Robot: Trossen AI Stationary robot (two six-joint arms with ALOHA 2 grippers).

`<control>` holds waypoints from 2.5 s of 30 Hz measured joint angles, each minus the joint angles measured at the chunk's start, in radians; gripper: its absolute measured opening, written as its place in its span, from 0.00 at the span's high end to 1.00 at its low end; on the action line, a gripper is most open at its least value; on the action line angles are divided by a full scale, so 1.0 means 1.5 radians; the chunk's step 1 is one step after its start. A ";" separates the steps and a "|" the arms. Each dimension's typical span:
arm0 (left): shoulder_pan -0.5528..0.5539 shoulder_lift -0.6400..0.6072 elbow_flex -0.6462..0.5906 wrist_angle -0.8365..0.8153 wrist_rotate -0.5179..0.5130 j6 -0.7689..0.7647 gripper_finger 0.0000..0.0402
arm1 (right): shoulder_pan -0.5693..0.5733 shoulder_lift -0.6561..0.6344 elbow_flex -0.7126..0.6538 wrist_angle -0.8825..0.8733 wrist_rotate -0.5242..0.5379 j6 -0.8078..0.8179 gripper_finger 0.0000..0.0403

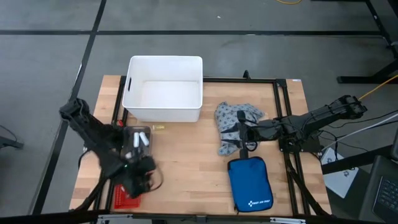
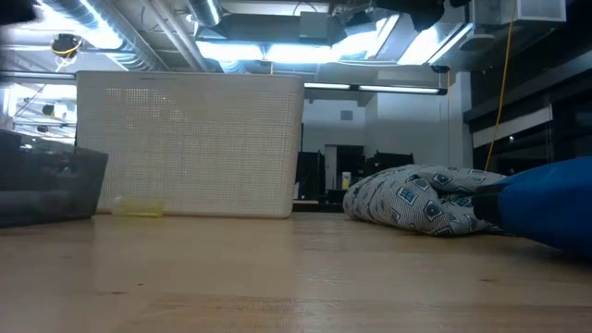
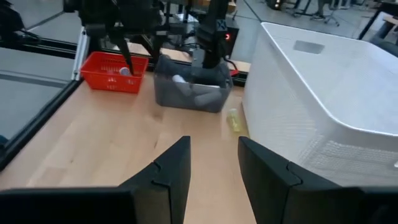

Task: Pick & place medical supplies in basket/bin
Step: Put the yellow pill bottle into the red bin

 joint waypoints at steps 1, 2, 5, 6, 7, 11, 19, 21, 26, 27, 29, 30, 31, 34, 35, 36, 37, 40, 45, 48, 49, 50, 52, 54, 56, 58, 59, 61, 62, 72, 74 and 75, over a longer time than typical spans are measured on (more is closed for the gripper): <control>0.029 0.000 0.000 -0.007 0.000 0.040 0.52 | 0.000 0.000 0.000 0.000 0.002 -0.001 0.67; 0.057 0.000 0.000 -0.012 -0.002 0.078 0.52 | -0.001 0.000 0.000 0.000 0.002 -0.001 0.67; 0.141 0.000 0.000 -0.021 -0.001 0.197 0.52 | 0.000 0.000 0.000 0.000 0.002 -0.001 0.67; 0.167 0.000 0.000 -0.020 0.002 0.237 0.52 | 0.000 0.000 0.000 0.000 0.002 0.002 0.67; 0.194 0.000 0.000 -0.020 0.006 0.274 0.52 | 0.000 0.000 0.000 0.000 0.002 0.008 0.67; 0.289 0.000 0.000 -0.021 0.028 0.401 0.52 | 0.000 0.000 0.000 0.000 -0.002 0.015 0.67; 0.420 0.006 0.000 -0.034 0.025 0.555 0.52 | 0.000 0.000 0.000 -0.005 -0.004 0.015 0.67; 0.440 0.012 0.000 -0.036 0.007 0.581 0.52 | 0.000 0.000 0.000 -0.010 -0.004 0.015 0.67; 0.467 0.046 0.000 -0.033 -0.003 0.622 0.52 | 0.000 0.000 0.000 -0.021 -0.004 0.017 0.67; 0.470 0.054 0.000 -0.035 -0.003 0.623 0.52 | 0.000 0.000 0.000 -0.024 -0.004 0.017 0.67; 0.474 0.075 0.000 -0.041 -0.007 0.624 0.52 | 0.000 0.000 0.000 -0.027 -0.004 0.017 0.67; 0.476 0.086 0.000 -0.044 -0.010 0.625 0.52 | 0.000 0.000 0.000 -0.027 -0.004 0.017 0.67; 0.478 0.098 0.000 -0.047 -0.017 0.627 0.52 | 0.000 0.000 0.000 -0.027 -0.004 0.017 0.67; 0.478 0.133 0.000 -0.048 -0.036 0.631 0.52 | 0.000 0.000 0.000 -0.027 -0.004 0.017 0.67; 0.479 0.145 0.000 -0.048 -0.040 0.632 0.52 | 0.000 0.000 0.000 -0.027 -0.004 0.017 0.67; 0.480 0.157 0.000 -0.048 -0.040 0.635 0.52 | 0.000 0.000 0.000 -0.027 -0.004 0.017 0.67; 0.480 0.168 0.000 -0.048 -0.040 0.637 0.52 | 0.000 0.000 0.000 -0.027 -0.004 0.017 0.67; 0.484 0.199 0.000 -0.049 -0.040 0.628 0.52 | 0.000 0.000 0.000 -0.027 -0.004 0.029 0.66; 0.490 0.233 0.000 -0.048 -0.023 0.607 0.52 | 0.000 0.000 0.000 -0.040 -0.006 0.037 0.66; 0.497 0.244 0.000 -0.048 0.000 0.587 0.52 | 0.000 0.000 0.000 -0.049 -0.006 0.037 0.66; 0.500 0.246 0.000 -0.048 0.012 0.581 0.52 | 0.000 0.000 0.000 -0.051 -0.006 0.039 0.66; 0.504 0.247 0.000 -0.047 0.019 0.574 0.52 | 0.000 0.000 0.000 -0.051 -0.006 0.043 0.66; 0.509 0.247 0.000 -0.045 0.016 0.572 0.52 | 0.000 -0.001 0.000 -0.051 -0.006 0.052 0.66; 0.515 0.247 0.000 -0.045 0.010 0.570 0.52 | 0.000 0.000 0.000 -0.051 -0.006 0.053 0.66; 0.522 0.247 0.000 -0.045 0.011 0.570 0.52 | 0.000 -0.001 0.000 -0.055 -0.006 0.054 0.66; 0.529 0.247 0.000 -0.042 0.019 0.570 0.52 | 0.000 -0.001 0.000 -0.057 -0.006 0.054 0.66; 0.531 0.247 0.000 -0.039 0.022 0.569 0.52 | 0.000 -0.001 0.000 -0.057 -0.006 0.054 0.66; 0.537 0.247 0.000 -0.029 0.030 0.568 0.52 | 0.000 -0.001 0.000 -0.057 -0.006 0.054 0.66; 0.539 0.247 0.000 -0.024 0.031 0.568 0.52 | 0.000 -0.001 0.000 -0.057 -0.006 0.054 0.66; 0.544 0.247 0.000 -0.025 0.005 0.552 0.54 | 0.000 -0.001 0.000 -0.056 -0.006 0.054 0.66; 0.542 0.247 0.000 -0.025 0.002 0.543 0.55 | 0.000 0.000 0.000 -0.056 -0.006 0.058 0.66; 0.539 0.247 0.000 -0.024 0.000 0.536 0.55 | 0.000 -0.001 0.000 -0.056 -0.006 0.065 0.66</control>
